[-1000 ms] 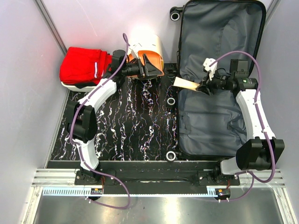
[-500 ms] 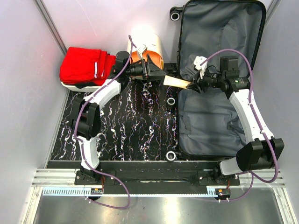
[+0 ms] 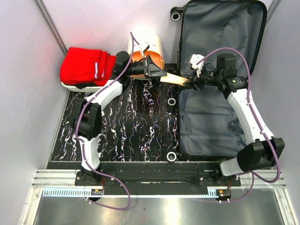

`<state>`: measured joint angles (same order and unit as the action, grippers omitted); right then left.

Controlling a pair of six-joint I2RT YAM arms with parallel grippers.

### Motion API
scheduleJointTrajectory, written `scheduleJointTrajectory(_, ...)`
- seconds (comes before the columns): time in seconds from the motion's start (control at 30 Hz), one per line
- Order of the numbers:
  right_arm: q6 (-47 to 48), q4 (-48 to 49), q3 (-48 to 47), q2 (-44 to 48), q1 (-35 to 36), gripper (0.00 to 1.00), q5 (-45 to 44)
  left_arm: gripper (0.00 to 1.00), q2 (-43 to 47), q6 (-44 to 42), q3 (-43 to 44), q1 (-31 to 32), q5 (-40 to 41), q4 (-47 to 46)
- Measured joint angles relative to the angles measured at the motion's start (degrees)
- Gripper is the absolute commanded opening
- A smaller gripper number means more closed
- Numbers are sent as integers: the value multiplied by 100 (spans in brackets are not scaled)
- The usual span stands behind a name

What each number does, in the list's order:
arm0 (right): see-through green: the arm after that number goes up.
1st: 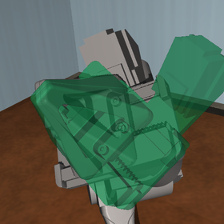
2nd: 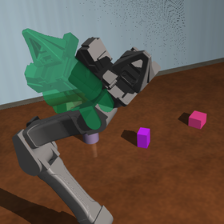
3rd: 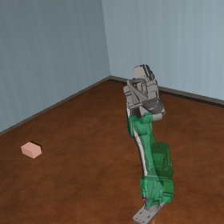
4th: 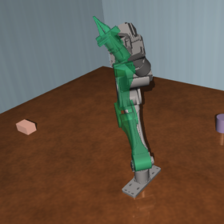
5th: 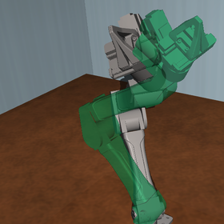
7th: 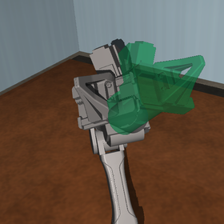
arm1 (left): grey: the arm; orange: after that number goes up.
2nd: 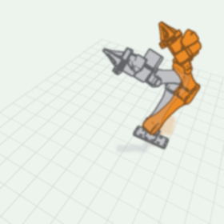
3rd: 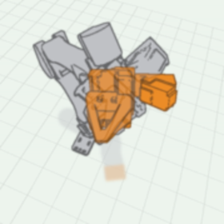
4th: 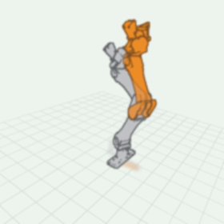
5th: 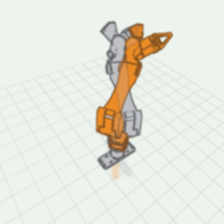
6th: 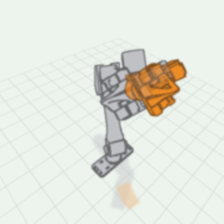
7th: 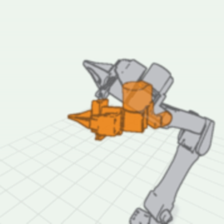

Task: Open, take out, and arrange the luggage

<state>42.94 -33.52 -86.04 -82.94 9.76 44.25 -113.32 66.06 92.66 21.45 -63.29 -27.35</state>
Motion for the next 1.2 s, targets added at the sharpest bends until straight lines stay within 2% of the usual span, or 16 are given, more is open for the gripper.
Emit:
scheduleJointTrajectory(0.1,-4,96,0,-42,39,28,-22,1,-46,262,-2,7,-37,-435)
scheduleJointTrajectory(0.13,-2,136,0,-48,44,29,-24,0,-48,358,-2,7,-37,-514)
scheduleJointTrajectory(0.23,4,321,-9,-48,74,58,-37,0,-55,614,-2,-52,-33,-704)
scheduleJointTrajectory(0.27,-15,369,-9,-48,76,77,-37,0,-55,697,-2,-101,-31,-761)
scheduleJointTrajectory(0.4,-332,601,-7,-46,96,95,-260,0,-55,756,31,-348,-37,-846)
scheduleJointTrajectory(0.53,-577,828,125,76,96,98,-608,0,-55,404,345,-898,55,-334)
scheduleJointTrajectory(0.8,-844,927,363,289,79,99,-973,0,-55,-872,1167,-1950,490,1093)
scheduleJointTrajectory(1.2,-872,922,376,282,72,100,-1132,0,-750,-1932,1532,-2017,1163,2404)
